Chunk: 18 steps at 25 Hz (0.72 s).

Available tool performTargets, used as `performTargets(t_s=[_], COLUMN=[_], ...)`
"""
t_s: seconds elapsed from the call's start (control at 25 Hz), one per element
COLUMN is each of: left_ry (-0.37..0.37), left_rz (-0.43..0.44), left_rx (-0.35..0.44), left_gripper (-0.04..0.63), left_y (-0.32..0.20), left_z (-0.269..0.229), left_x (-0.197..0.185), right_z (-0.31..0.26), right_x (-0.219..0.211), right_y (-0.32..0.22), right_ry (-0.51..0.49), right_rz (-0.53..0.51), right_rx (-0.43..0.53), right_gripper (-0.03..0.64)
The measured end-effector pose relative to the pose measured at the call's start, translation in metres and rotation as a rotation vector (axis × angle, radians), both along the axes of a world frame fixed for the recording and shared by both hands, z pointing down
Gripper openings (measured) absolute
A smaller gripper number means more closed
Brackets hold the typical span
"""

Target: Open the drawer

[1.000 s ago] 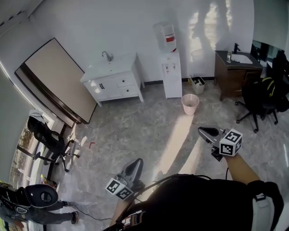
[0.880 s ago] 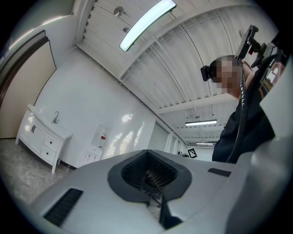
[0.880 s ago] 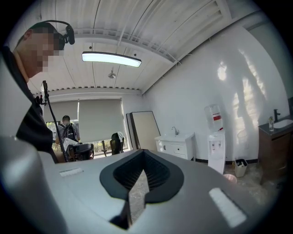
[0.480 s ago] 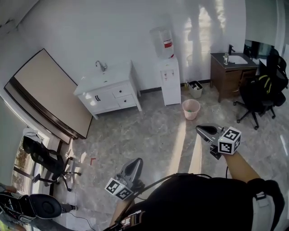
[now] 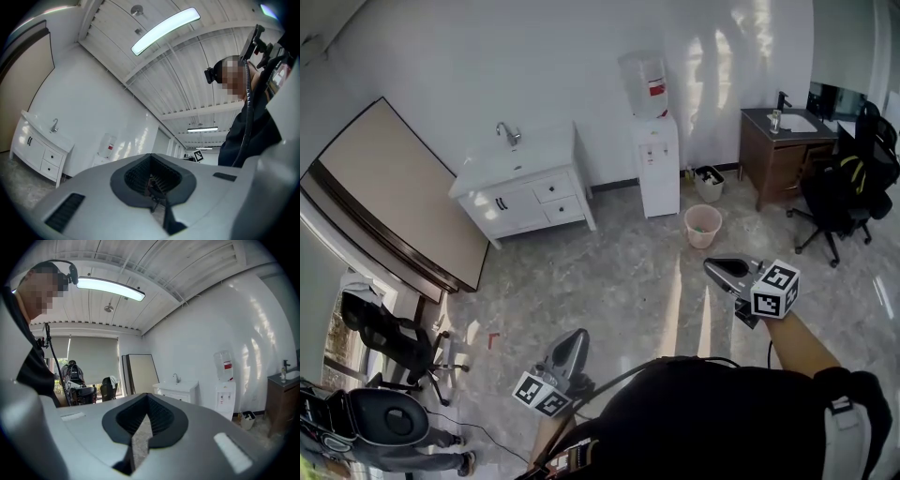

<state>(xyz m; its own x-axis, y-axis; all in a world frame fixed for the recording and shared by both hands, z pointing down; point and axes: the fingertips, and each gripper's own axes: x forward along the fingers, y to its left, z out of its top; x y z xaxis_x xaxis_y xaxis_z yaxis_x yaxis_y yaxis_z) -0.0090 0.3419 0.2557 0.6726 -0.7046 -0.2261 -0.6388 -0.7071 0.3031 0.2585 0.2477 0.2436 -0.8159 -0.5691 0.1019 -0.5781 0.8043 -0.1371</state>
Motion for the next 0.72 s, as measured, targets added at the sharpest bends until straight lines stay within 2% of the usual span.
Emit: performTargets(t_s=[0.36,0.72], left_ry=[-0.034,-0.033], left_rz=[-0.062,-0.189], left_rx=[-0.005,0.009], left_gripper=[0.0,0.0], left_y=[-0.056,-0.149], left_z=[0.002,-0.015], left_x=[0.002,0.041], right_z=[0.011,-0.007], right_x=[-0.003,0.018], right_y=[-0.075,-0.195], right_ry=[-0.016,-0.032], right_rz=[-0.062,-0.188], right_rx=[-0.012,0.017], right_gripper=[-0.005,-0.005])
